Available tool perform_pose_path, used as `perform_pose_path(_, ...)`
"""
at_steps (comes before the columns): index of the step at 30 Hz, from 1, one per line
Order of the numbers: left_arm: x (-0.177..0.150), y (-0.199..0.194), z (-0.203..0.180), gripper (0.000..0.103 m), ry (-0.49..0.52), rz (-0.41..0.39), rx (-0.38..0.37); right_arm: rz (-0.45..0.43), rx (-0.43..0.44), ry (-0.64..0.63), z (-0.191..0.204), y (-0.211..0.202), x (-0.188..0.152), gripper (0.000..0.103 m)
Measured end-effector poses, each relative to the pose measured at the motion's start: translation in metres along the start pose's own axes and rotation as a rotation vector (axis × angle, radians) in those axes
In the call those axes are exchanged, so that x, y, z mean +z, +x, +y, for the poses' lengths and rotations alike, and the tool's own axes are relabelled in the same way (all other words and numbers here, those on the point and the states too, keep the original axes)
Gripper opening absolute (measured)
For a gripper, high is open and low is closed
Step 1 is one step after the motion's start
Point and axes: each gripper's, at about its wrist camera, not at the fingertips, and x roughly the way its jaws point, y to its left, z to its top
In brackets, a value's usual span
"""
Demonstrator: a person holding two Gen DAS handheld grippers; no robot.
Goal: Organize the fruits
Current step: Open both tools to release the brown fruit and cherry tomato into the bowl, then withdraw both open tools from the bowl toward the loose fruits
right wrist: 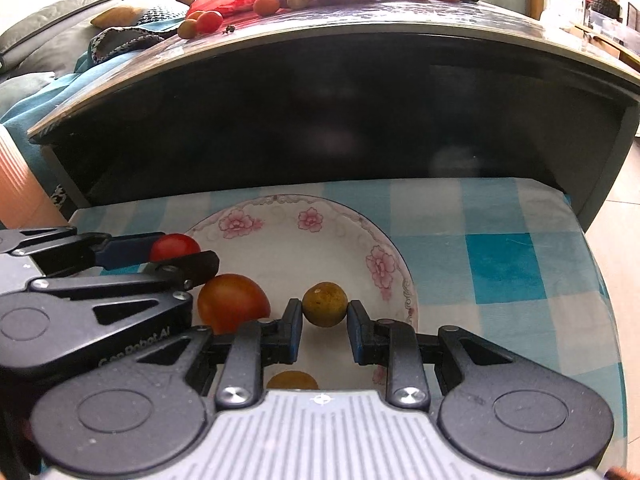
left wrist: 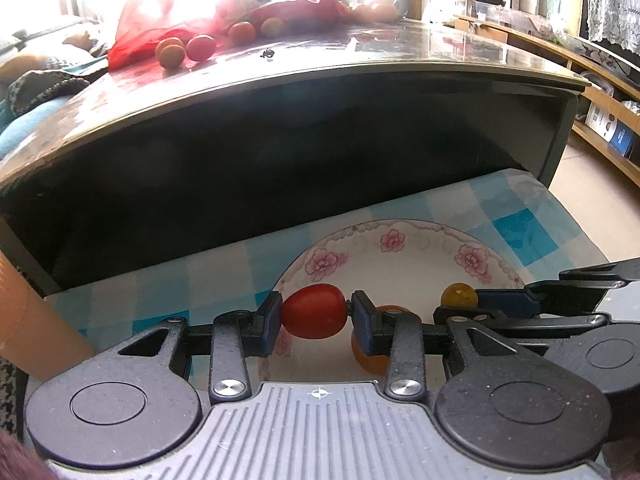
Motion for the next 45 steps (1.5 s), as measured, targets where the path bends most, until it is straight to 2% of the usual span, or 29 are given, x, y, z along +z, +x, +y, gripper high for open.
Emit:
perform_pose_path(11, 0.001, -0.002, 0.002, 0.051, -0.016, 0.004, -0.007, 0.000, -0.007, 0.010, -0.001, -0.002, 0.000, 0.041)
perform_pose_path(25, 0.001, -0.024, -0.002, 0.059, -0.003, -0.014, 0.024, -0.029, -0.032, 0.012, 0.000, -0.020, 0.006, 0.043)
perform_pose_path(34, -0.010, -0.045, -0.002, 0.060, 0.003, -0.009, 0.031, -0.054, -0.045, -0.026, 0.011, -0.047, 0.007, 0.044)
perform_pose_path(45, -0.021, -0.064, -0.001, 0.061, -0.005, -0.010, 0.031, -0.061, -0.066, -0.103, 0.031, -0.072, -0.009, 0.044)
